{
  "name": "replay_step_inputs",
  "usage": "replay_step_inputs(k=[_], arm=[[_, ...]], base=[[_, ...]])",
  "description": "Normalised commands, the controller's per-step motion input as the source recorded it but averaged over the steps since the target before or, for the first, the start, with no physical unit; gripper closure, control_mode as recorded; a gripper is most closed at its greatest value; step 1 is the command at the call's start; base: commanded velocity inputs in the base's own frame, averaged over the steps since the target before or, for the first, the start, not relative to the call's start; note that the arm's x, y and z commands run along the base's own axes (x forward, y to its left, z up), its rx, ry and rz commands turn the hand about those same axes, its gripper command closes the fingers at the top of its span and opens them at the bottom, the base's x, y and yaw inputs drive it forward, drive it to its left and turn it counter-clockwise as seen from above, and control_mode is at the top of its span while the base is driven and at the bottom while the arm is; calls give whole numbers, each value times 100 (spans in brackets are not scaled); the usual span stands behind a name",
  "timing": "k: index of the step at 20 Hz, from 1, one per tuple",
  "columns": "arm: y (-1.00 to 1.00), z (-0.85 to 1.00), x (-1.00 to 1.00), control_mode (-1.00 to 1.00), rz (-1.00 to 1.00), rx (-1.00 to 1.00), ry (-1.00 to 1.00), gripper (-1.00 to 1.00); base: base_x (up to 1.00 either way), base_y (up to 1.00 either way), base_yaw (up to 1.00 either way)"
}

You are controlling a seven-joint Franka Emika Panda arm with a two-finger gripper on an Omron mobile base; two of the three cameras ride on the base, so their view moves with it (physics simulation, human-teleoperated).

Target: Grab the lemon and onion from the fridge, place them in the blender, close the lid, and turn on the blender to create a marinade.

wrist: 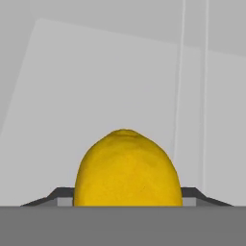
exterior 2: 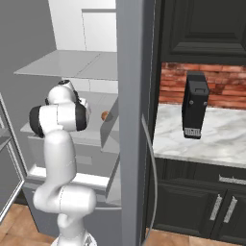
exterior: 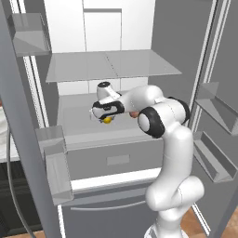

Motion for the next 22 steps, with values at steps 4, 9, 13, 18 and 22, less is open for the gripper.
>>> replay_step_inputs(k=[4, 9, 13, 18, 22], arm=[[4, -9, -1, -100, 0, 0, -4, 100], [0, 0, -62, -100, 0, 0, -9, 100], [0, 0, -100, -100, -5, 0, -9, 100], [-5, 6, -100, -100, -7, 3, -7, 100], [-39, 33, -100, -100, -3, 8, -2, 100]], base=[[0, 0, 0], [0, 0, 0], [0, 0, 0], [0, 0, 0], [0, 0, 0]])
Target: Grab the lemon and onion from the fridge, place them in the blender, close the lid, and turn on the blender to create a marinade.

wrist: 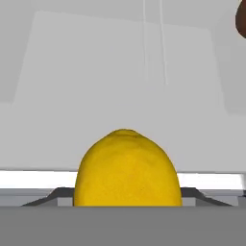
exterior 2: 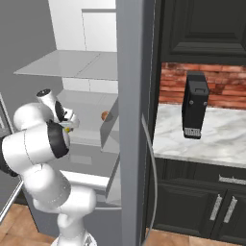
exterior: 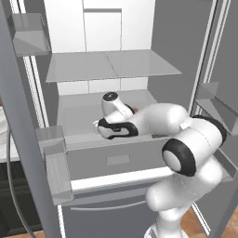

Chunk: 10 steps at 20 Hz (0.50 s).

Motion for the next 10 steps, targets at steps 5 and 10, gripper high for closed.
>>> replay_step_inputs(k=[5, 10], arm=[[-46, 59, -100, -100, -11, 5, 0, 100], [-67, 43, -100, -100, -14, 3, 0, 100]], base=[[0, 0, 0], [0, 0, 0]])
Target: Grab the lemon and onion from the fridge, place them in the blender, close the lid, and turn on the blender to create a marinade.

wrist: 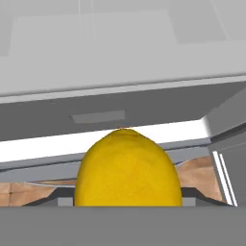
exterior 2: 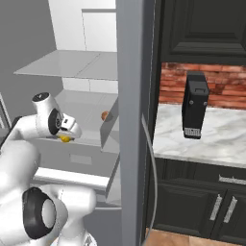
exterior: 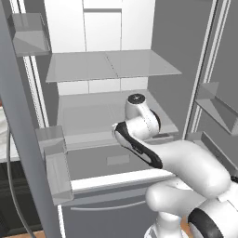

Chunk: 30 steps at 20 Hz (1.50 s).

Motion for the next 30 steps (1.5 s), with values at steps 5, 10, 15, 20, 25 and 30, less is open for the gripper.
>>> replay_step_inputs(k=[5, 10, 15, 20, 25, 30], arm=[[-87, 9, -88, -100, -9, 6, 1, 100], [-45, -1, -29, -100, -3, 0, 15, 100], [2, -13, -11, 100, 0, 0, 5, 100], [0, 0, 0, 100, 0, 0, 0, 100], [0, 0, 0, 100, 0, 0, 0, 100], [0, 0, 0, 100, 0, 0, 0, 100]], base=[[0, 0, 0], [0, 0, 0], [-14, 4, 0], [-99, 34, -1], [-100, 55, -19], [-100, 51, -42]])
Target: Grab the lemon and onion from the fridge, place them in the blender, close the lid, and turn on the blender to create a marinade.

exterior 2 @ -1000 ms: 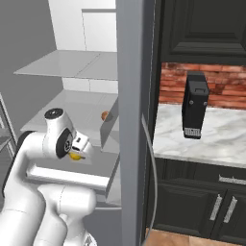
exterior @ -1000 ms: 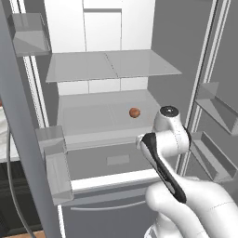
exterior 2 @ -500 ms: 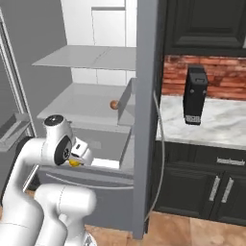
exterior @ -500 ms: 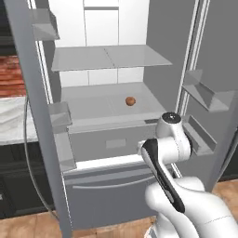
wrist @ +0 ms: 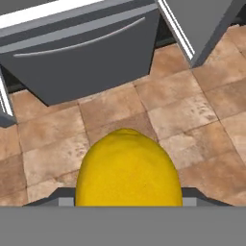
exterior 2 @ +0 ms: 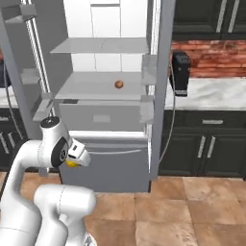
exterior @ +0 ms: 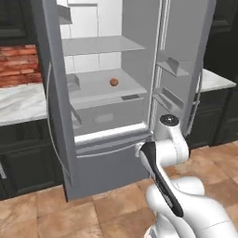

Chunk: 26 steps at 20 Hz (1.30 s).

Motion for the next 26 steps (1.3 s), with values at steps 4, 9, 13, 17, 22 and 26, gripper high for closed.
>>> replay_step_inputs(k=[4, 9, 13, 17, 22, 26], arm=[[0, 0, 0, 100, 0, 0, 0, 100], [0, 0, 0, 100, 0, 0, 0, 100], [0, 0, 0, 100, 0, 0, 0, 100], [0, 0, 0, 100, 0, 0, 0, 100], [0, 0, 0, 100, 0, 0, 0, 100], [0, 0, 0, 100, 0, 0, 0, 100]], base=[[-100, 23, -62], [-85, 13, -82], [-69, 9, -86], [-61, 7, -88], [-51, 4, -91], [-22, -18, -87]])
